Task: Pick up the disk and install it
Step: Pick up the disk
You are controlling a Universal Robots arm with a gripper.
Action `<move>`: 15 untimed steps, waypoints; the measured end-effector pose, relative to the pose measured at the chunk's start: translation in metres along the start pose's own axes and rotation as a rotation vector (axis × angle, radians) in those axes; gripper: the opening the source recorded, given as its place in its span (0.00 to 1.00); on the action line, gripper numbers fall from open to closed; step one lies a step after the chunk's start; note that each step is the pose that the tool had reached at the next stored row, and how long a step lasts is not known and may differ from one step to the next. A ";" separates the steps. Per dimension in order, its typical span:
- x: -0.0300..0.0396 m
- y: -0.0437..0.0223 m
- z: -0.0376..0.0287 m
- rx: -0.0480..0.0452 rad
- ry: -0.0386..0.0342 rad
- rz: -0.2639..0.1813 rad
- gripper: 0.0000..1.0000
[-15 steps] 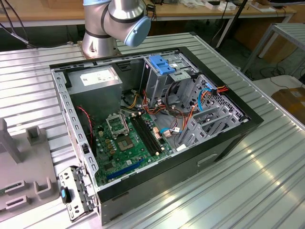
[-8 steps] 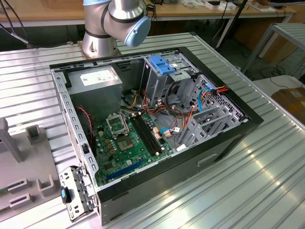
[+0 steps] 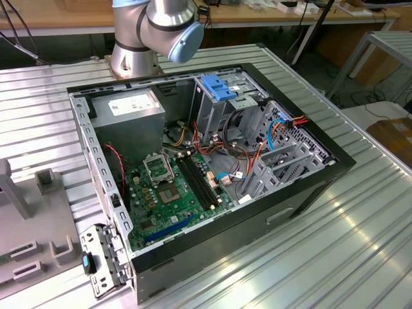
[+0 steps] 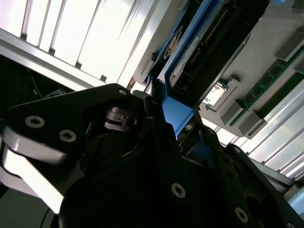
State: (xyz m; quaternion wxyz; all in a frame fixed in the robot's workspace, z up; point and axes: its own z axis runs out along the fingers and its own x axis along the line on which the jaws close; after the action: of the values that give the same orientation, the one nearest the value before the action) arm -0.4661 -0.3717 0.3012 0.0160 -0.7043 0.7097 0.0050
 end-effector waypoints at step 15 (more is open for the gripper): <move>0.0021 0.0001 0.0076 -0.0035 0.0001 0.000 0.37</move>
State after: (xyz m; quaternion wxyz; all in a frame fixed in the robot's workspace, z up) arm -0.4660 -0.3736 0.2936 0.0148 -0.7042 0.7098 0.0062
